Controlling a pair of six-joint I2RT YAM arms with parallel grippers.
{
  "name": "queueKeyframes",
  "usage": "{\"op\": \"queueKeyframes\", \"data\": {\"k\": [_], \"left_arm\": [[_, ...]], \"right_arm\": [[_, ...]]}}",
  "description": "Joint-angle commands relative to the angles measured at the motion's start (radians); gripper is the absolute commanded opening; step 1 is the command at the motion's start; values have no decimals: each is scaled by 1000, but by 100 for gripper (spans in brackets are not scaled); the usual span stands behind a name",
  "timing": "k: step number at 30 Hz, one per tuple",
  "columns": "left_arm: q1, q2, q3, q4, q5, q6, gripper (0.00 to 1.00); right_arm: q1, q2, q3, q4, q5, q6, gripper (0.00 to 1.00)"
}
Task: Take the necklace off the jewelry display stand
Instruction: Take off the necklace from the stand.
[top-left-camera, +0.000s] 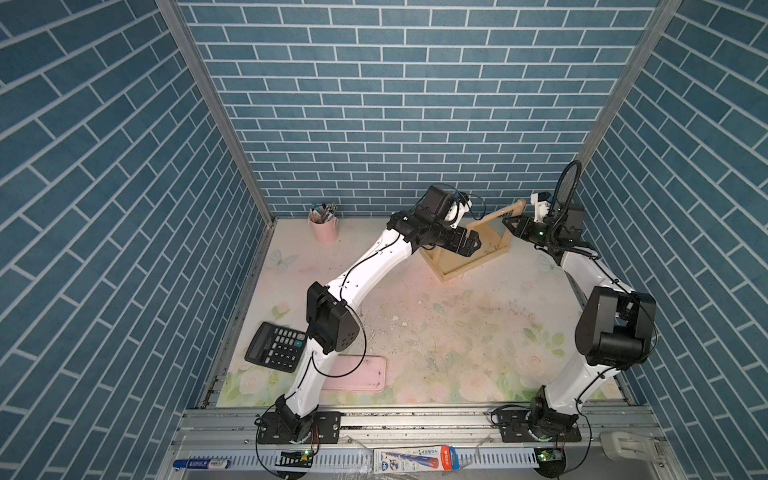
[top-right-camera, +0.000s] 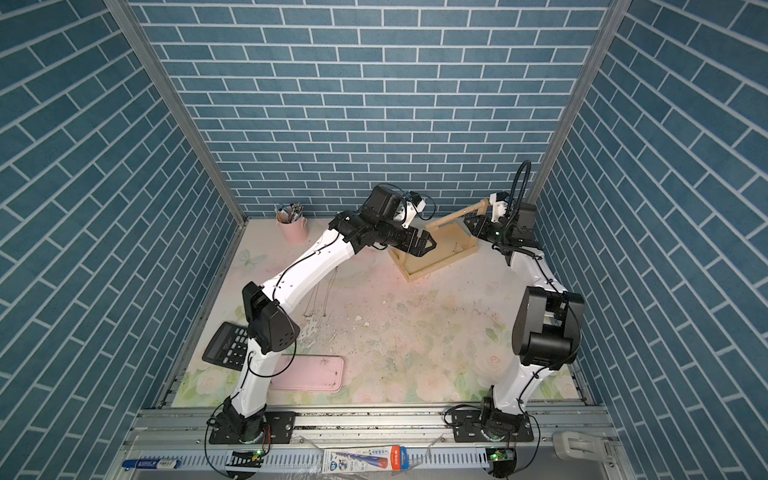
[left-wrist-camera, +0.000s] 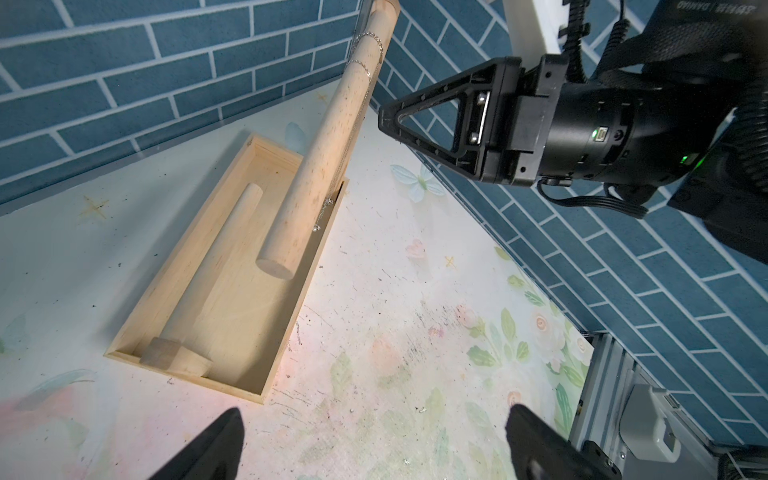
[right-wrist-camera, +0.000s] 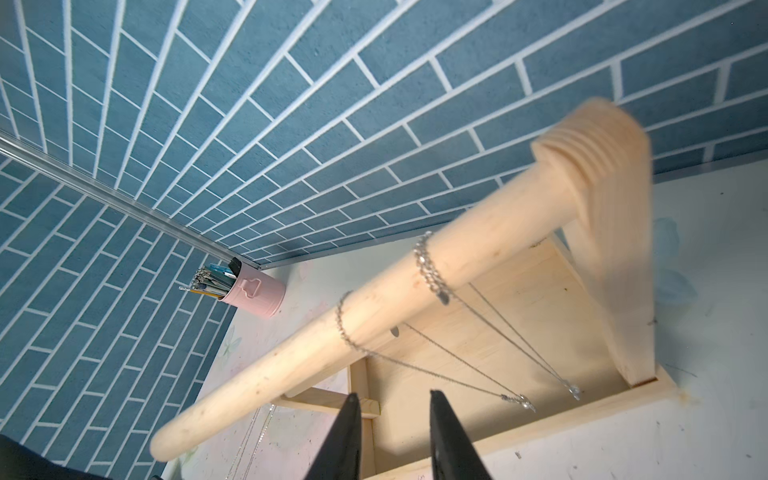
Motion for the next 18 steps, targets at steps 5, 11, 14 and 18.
{"op": "queueKeyframes", "data": {"k": [5,11,14,18], "left_arm": [[8,13,20,7,34,-8,99],[15,20,17,8,41,-16,99],[18,26,17,16,49,-23,99],[21,31,18,21,54,-28,99]], "right_arm": [[-4,1,-8,78,-24,-15,28],[-2,17,-17,128,-28,0,27],[-2,25,-18,151,-35,12,26],[4,34,-17,154,-34,12,24]]}}
